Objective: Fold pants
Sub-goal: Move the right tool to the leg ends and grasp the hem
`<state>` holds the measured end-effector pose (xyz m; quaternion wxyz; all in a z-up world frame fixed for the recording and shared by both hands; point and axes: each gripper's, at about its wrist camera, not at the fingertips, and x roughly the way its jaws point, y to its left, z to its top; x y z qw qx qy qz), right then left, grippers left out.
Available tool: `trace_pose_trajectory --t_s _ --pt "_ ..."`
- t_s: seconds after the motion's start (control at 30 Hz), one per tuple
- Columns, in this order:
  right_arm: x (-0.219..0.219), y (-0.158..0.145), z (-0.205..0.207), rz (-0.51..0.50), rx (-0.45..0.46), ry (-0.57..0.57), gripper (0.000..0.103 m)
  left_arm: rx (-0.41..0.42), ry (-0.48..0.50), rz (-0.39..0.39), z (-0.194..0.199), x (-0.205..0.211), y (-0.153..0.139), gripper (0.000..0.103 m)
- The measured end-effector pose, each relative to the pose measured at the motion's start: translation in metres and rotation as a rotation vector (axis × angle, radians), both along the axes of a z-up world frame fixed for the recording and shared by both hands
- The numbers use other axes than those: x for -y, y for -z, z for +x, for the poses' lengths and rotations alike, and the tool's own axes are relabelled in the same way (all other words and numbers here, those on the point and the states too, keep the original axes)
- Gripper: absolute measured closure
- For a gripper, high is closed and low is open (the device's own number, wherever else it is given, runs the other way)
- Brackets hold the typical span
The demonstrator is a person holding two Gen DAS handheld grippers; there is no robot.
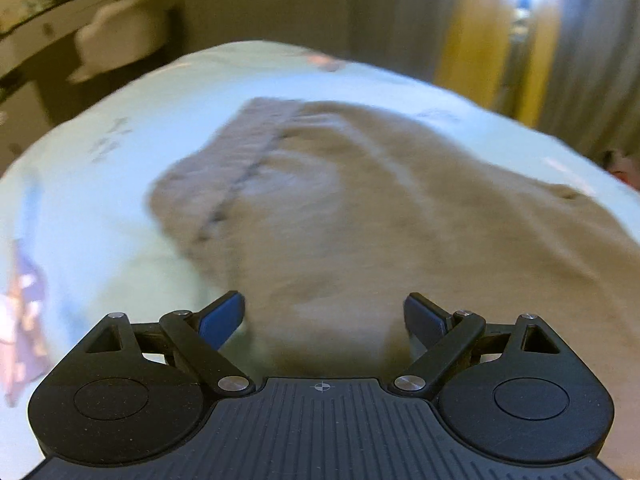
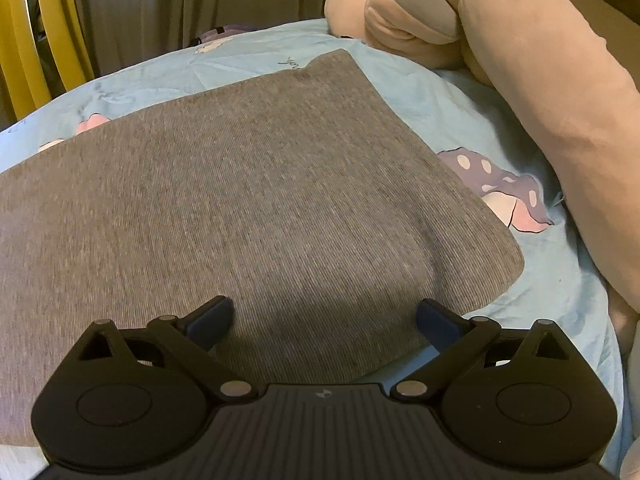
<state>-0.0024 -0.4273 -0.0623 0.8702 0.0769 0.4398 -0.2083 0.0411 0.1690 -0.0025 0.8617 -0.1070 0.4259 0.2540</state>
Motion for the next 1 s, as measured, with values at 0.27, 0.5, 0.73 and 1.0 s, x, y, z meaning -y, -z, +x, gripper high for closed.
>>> trace_pose_trajectory --t_s 0.27,0.5,0.73,1.0 --pt "-0.001 -0.001 0.001 -0.015 -0.009 -0.004 0.004 0.016 -0.091 0.033 -0.024 -0.01 -0.007 0.008" --pt "0.0 0.001 0.001 -0.009 0.0 -0.007 0.004 0.046 -0.077 -0.02 -0.036 -0.006 -0.011 0.008" --pt "0.007 0.002 -0.001 0.048 0.011 0.005 0.004 0.076 0.023 -0.054 -0.04 0.013 -0.015 0.008" --pt "0.035 -0.006 -0.026 0.172 0.083 -0.042 0.004 0.086 0.063 -0.227 -0.041 0.01 -0.001 0.006"
